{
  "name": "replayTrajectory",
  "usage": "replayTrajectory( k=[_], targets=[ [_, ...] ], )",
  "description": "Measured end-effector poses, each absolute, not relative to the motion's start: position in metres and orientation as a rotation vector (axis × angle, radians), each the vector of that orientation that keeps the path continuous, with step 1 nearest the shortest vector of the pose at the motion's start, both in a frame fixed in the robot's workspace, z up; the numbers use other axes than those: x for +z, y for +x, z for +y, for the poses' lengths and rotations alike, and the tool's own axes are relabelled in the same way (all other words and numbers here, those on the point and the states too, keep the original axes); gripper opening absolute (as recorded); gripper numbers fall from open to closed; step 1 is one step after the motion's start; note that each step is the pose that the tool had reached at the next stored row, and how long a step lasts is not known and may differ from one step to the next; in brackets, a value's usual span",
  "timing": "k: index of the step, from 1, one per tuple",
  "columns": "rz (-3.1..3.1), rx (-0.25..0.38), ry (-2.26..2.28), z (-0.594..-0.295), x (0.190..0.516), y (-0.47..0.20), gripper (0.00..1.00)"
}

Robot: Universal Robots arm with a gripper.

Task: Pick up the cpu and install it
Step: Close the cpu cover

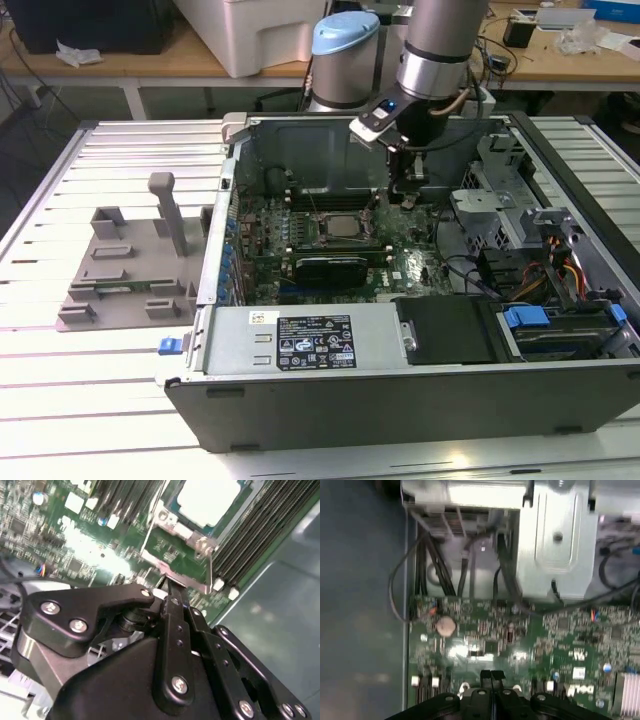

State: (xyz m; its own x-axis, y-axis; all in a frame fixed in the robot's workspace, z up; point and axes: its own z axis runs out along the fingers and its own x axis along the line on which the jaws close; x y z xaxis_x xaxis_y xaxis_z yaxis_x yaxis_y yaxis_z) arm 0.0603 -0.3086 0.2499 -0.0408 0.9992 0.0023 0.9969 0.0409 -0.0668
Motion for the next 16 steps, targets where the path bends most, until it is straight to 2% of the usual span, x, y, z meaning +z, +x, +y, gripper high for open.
replayTrajectory(
  k=[16],
  targets=[
    [-2.231, 0.072, -2.142, -0.309, 0.242, 0.020, 0.10]
  ],
)
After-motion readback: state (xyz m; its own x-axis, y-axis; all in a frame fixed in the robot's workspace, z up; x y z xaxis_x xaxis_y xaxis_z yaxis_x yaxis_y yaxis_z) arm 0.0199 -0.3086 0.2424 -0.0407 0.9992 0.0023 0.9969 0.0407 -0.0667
